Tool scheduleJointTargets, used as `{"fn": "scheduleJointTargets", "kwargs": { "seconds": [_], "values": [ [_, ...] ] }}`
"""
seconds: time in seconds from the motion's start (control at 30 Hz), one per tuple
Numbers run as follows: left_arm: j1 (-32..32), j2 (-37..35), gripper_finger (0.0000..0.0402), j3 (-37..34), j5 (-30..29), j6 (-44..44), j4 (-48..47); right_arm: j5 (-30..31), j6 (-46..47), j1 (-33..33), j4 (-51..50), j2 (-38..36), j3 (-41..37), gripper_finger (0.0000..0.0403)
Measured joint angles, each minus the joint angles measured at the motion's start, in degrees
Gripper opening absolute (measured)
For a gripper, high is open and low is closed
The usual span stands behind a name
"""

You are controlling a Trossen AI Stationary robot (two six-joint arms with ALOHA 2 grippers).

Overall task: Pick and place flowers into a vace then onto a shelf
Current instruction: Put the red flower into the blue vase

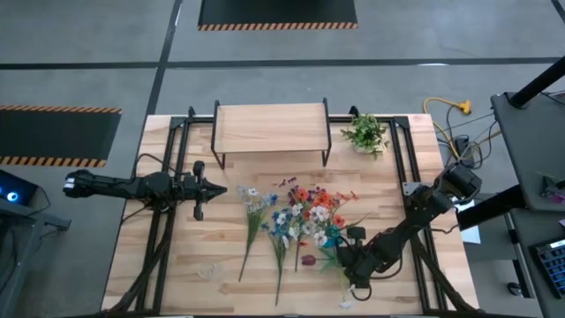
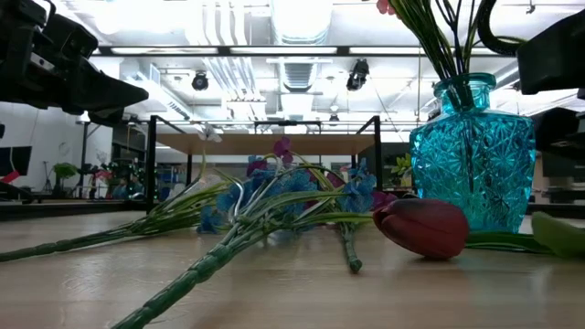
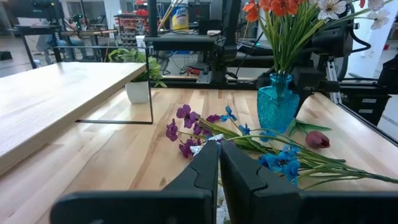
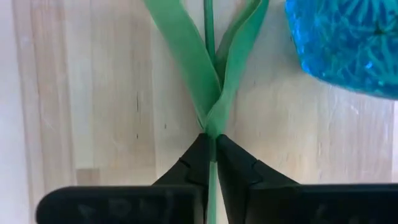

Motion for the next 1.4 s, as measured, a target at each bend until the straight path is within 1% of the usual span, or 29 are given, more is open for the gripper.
{"fn": "scheduleJointTargets", "kwargs": {
  "seconds": [0.23,0.3,0.37,0.73,0.9,1.07,1.17,1.27,1.4],
  "values": [
    [0.0,0.0,0.0,0.0,0.0,0.0,0.0,-2.9,-1.7,1.6,-0.4,-2.6,-0.2,0.0012],
    [0.0,0.0,0.0,0.0,0.0,0.0,0.0,-2.6,-2.8,2.6,-0.2,-4.5,-0.2,0.0011],
    [0.0,0.0,0.0,0.0,0.0,0.0,0.0,-0.7,-3.7,3.7,0.0,-6.8,-0.2,0.0011],
    [0.0,0.0,0.0,0.0,0.1,0.0,0.0,17.0,-8.1,12.1,0.0,-19.7,-0.2,0.0011],
    [0.0,0.0,0.0,0.0,0.1,0.0,0.0,22.5,-9.7,15.0,0.1,-23.5,-0.2,0.0011],
    [0.0,0.0,0.0,0.0,0.0,0.0,0.0,28.9,-11.2,16.8,0.1,-25.5,-0.2,0.0011],
    [0.0,0.0,0.0,0.0,0.0,0.0,0.0,36.8,-11.2,17.5,0.2,-25.8,-0.2,0.0011],
    [0.0,0.0,0.0,0.0,0.0,0.0,0.0,48.1,-9.1,17.8,0.4,-25.7,-0.2,0.0011],
    [0.0,0.0,0.0,0.0,0.0,0.0,0.0,58.8,-6.6,18.2,0.6,-24.4,-0.2,0.0011]
  ]
}}
